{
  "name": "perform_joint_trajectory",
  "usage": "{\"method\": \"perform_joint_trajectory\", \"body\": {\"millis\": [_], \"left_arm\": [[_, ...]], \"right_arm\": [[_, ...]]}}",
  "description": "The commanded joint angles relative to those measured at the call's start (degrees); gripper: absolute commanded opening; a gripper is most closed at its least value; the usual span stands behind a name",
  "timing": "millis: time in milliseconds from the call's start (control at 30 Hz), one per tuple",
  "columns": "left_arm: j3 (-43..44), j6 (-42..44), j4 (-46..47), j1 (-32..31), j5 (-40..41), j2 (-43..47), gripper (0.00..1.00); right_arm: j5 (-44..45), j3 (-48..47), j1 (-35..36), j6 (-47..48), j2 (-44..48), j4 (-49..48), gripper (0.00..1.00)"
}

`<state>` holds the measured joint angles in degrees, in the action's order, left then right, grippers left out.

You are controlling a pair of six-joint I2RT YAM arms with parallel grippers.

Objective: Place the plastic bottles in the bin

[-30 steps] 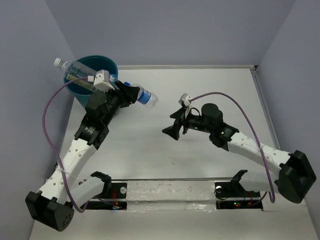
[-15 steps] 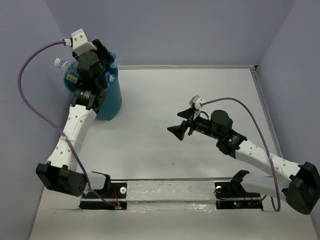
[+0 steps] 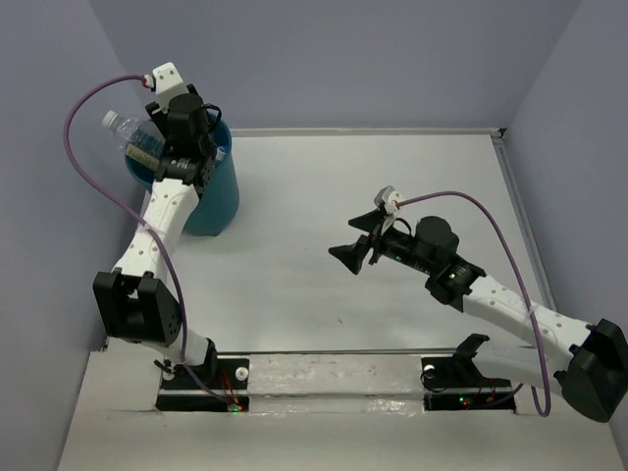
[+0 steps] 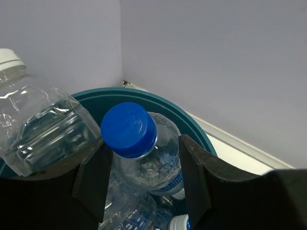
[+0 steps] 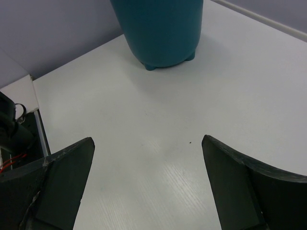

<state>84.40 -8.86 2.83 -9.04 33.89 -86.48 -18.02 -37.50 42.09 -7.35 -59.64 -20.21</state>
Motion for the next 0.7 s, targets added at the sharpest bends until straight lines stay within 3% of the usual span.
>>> {"method": "perform_joint_trajectory", "body": {"millis": [0,33,67,167,233,267,433,667], "left_arm": [[4.3,1.5,4.9,1.0,1.5,-1.1,0.09],[4.5,1.5,4.6,1.1,1.7,-1.4,0.12],[4.5,1.0,4.2,1.3,1.5,-1.7,0.33],[4.5,0.2,3.3,1.4,0.0,-1.4,0.84],[5.4,-0.6,2.7,1.4,-0.9,-0.7,0.95],[5.8,-1.0,2.4,1.3,-2.2,0.1,0.99],[9.8,-3.0,0.6,1.3,-6.5,3.1,0.99],[9.6,-9.9,2.0,1.0,-20.9,12.5,0.99]], "right_arm": [[-0.3,0.5,0.4,0.0,0.0,-4.1,0.99],[-0.3,0.5,0.4,0.1,0.0,-4.1,0.99],[-0.3,0.6,0.4,0.1,0.0,-4.1,0.99],[-0.3,0.6,0.4,0.0,0.0,-4.2,0.99],[-0.3,0.6,0.4,-0.1,0.0,-4.2,0.99],[-0.2,0.7,0.4,0.0,0.0,-4.2,0.99],[0.5,0.8,0.4,-0.1,-0.1,-4.3,0.99],[3.6,2.4,0.4,-1.0,2.1,-6.6,1.00]]}}
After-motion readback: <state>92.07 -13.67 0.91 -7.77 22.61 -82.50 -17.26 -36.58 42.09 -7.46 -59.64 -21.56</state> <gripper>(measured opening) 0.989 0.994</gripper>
